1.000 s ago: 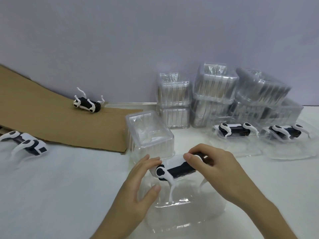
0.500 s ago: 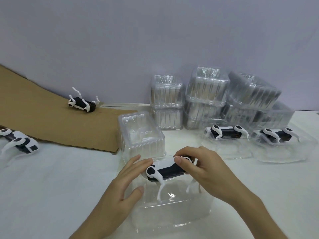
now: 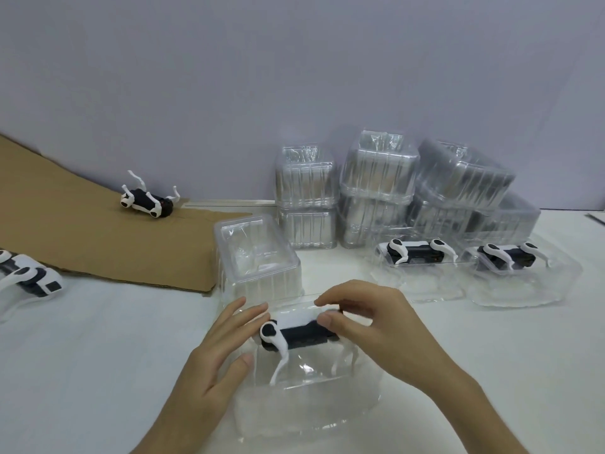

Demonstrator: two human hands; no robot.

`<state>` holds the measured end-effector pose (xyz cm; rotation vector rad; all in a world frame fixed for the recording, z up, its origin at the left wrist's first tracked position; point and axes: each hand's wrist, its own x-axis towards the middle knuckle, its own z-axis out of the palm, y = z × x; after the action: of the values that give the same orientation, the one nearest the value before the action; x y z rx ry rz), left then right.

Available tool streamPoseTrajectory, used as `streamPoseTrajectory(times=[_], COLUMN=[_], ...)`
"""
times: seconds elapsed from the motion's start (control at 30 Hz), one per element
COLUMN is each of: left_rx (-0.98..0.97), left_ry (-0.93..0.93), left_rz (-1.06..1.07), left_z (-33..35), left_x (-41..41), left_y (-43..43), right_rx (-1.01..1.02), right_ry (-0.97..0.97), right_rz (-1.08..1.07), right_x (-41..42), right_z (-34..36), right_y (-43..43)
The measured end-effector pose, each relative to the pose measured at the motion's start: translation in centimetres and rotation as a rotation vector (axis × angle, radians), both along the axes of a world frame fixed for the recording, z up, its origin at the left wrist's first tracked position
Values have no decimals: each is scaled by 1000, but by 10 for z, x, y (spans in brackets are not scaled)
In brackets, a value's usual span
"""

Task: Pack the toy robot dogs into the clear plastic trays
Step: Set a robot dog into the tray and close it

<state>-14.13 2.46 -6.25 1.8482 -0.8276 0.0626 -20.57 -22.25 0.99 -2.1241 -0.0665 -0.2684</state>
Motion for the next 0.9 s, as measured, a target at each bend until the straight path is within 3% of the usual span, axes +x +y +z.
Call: streamPoseTrajectory(times=[0.1,0.2,0.37,0.53,0.7,0.77,0.83,0.9], left_rx=[2,14,34,14,-15,-64,-137,-150], left_ry=[-26,-35,-107,-67,-9,67,271,492], left_rz=[5,4,-6,-15,44,173,289,251], left_z=[0,2,3,4,7,10,10,8], left_x=[0,0,-4,-6,-14,-16,-17,-18], left_y=[-1,-1,-4,-6,-8,-8,-6,-8], right_rx=[-22,-38,198,427,429,420,425,441], right_ry=[37,-3,213,284,322,313,299,290], right_rz=[66,-43,-214,-296,-304,-312,-305,-282], right_x=[-11,-16,-18,-16,-14,-15,-17,-20], right_z=[-2,-10,-29,-40,-34,-32,-32,-32], right_y=[-5,-12,-15,-10,-5,-5,-5,-7])
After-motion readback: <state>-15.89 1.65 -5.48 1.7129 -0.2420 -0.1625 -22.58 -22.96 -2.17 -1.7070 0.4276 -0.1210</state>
